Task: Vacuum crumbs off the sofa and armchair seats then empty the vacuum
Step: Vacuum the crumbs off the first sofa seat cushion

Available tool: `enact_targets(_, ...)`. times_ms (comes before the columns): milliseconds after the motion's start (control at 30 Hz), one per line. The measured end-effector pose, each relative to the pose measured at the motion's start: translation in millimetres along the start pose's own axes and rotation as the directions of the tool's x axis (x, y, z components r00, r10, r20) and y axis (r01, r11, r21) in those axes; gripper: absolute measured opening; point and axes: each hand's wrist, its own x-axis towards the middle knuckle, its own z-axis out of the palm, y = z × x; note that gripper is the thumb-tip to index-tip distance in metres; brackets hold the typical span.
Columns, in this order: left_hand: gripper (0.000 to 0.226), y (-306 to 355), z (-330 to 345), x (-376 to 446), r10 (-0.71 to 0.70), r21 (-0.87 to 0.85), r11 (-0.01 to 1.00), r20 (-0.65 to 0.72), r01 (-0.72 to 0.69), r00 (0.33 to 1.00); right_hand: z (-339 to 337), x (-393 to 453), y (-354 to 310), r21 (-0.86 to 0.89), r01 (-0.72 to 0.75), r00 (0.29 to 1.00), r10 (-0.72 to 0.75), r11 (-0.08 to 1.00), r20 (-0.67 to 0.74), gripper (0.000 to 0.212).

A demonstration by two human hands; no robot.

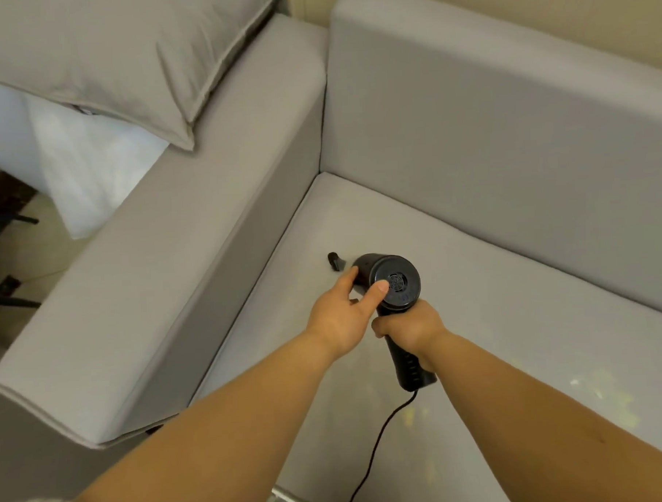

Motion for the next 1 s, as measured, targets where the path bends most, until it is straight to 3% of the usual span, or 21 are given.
enact_targets(633,0.077,-21.6,149.8,-114.4,-0.036,0.017,0.999,-0.028,0.037,0.999,-83.5,-71.0,149.2,-0.092,0.019,0.998,-0.013,0.996,0.067,0.021)
enact_targets(800,0.076,-17.2,166.3,-124.0,-0.039,0.019,0.999,-0.044,0.04,0.998,-96.5,-78.0,159.5,-0.091,0.017,0.997,-0.01,0.996,0.078,0.029)
enact_targets(1000,0.073,6.1,156.5,-109.2,0.009,0.01,1.0,-0.086,-0.008,0.996,-102.6,-74.3,134.6,-0.068,0.094,0.996,-0.094,0.993,0.004,0.023)
